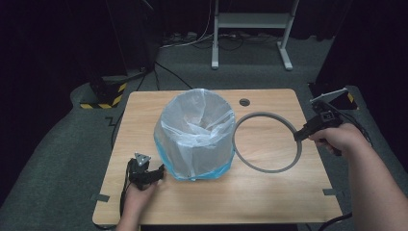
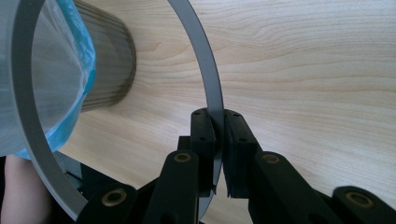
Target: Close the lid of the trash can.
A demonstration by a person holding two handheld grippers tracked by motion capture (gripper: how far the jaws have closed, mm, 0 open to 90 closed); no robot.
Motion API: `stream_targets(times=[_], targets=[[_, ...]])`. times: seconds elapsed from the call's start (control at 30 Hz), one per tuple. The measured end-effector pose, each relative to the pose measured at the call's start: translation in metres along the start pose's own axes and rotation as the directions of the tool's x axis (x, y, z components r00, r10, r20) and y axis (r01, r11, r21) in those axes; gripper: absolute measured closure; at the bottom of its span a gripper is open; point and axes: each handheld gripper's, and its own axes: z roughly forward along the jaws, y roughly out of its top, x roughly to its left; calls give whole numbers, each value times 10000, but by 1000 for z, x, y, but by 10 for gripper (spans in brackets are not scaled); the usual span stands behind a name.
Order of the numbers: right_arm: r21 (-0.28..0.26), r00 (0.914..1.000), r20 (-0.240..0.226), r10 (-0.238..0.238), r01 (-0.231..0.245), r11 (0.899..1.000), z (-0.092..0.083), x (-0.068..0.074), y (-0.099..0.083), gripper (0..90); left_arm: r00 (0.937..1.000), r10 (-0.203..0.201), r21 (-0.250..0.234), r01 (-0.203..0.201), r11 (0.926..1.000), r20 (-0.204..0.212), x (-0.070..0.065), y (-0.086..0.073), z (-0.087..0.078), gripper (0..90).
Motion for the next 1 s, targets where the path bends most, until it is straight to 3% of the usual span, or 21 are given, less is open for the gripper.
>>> stream_targets(times=[0.67, 1.0], targets=[[10, 9999, 108, -51, 51, 10000, -23, 18, 6, 838, 10000, 4, 4, -4, 10000, -3, 0, 0, 0, 217], [-238, 9999, 142, -30, 33, 9997, -39, 23, 8, 839, 10000, 2, 1, -2, 10000, -2, 0, 0, 0, 216]])
